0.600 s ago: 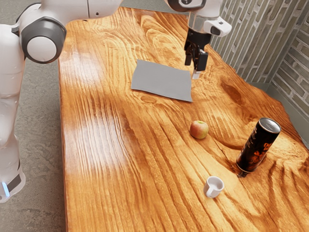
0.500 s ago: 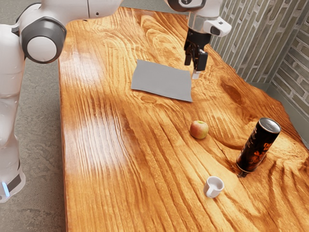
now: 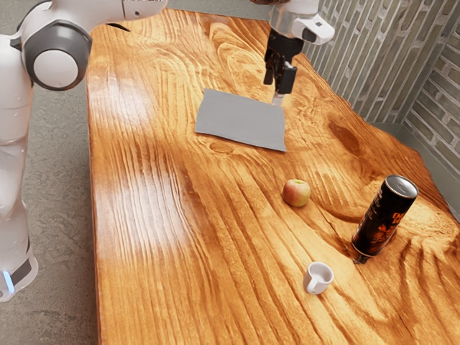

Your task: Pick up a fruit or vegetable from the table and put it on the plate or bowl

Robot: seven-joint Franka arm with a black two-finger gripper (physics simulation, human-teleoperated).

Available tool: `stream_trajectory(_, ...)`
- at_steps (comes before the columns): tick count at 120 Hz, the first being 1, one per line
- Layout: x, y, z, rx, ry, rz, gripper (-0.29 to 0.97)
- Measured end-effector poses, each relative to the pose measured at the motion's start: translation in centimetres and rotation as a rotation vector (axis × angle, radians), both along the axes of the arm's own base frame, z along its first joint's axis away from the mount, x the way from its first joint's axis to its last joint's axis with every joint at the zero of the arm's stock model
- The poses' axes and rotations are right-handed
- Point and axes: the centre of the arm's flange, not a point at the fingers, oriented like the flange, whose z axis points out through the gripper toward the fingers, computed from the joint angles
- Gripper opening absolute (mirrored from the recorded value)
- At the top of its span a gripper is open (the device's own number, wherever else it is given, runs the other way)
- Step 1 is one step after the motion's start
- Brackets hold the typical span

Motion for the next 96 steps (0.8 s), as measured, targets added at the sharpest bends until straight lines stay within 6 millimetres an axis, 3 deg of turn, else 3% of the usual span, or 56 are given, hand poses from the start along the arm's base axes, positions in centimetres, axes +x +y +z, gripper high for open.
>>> stream_trajectory(16,0.2,0.0,-0.7,0.036,0.011,-0.055,0.68)
stream_trajectory(42,2.1,0.4,-5.4,0.059,0.021,-0.161,0.68)
stream_trajectory(69,6.9,-0.5,-10.7,-0.003,-0.051,-0.234,0.68)
stream_trajectory(96,10.4,-1.2,-14.9,-0.04,-0.111,-0.276,0.68)
